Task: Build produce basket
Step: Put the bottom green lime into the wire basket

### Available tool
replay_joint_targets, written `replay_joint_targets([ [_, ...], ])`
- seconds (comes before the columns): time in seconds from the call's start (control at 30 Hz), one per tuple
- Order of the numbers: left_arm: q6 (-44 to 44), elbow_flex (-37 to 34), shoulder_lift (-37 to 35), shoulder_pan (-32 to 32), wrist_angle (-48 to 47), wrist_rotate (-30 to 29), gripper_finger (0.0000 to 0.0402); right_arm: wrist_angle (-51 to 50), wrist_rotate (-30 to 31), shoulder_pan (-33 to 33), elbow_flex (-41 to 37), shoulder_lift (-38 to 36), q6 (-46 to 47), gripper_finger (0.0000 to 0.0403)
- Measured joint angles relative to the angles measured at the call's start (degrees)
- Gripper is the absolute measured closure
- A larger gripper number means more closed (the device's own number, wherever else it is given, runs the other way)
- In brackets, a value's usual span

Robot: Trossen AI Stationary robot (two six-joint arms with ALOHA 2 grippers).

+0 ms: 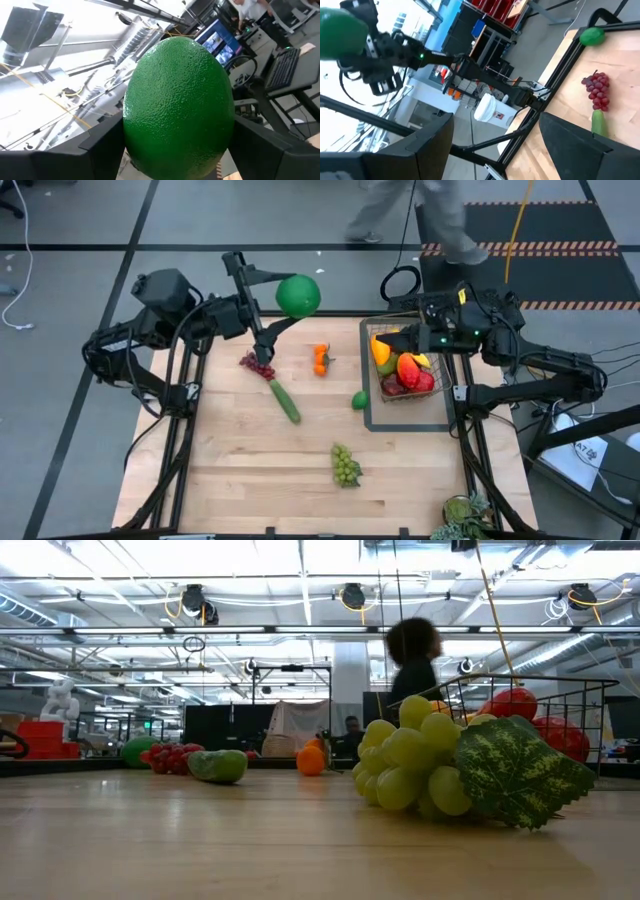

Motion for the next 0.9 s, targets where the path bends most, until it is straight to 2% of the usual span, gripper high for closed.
replay_joint_targets([
  [0.2, -1.2, 0.0, 0.0, 0.0, -0.1, 0.0, 0.0096, 0.0, 0.4, 2.1, 0.0, 0.0, -0.1, 0.0117],
  [0.43, -9.3, 0.0, 0.0, 0.0, -0.1, 0.0, 0.0096, 0.0, 0.5, 2.2, 0.0, 0.0, -0.3, 0.0117],
  [0.57, -18.5, 0.0, 0.0, 0.0, -0.1, 0.0, 0.0096, 0.0, 0.6, 2.1, 0.0, 0.0, -2.2, 0.0117],
  [0.9, -50.8, -1.0, 0.0, 0.0, -0.8, 0.0, 0.0096, 0.0, 0.6, 2.1, 0.0, 0.0, -12.1, 0.0117],
])
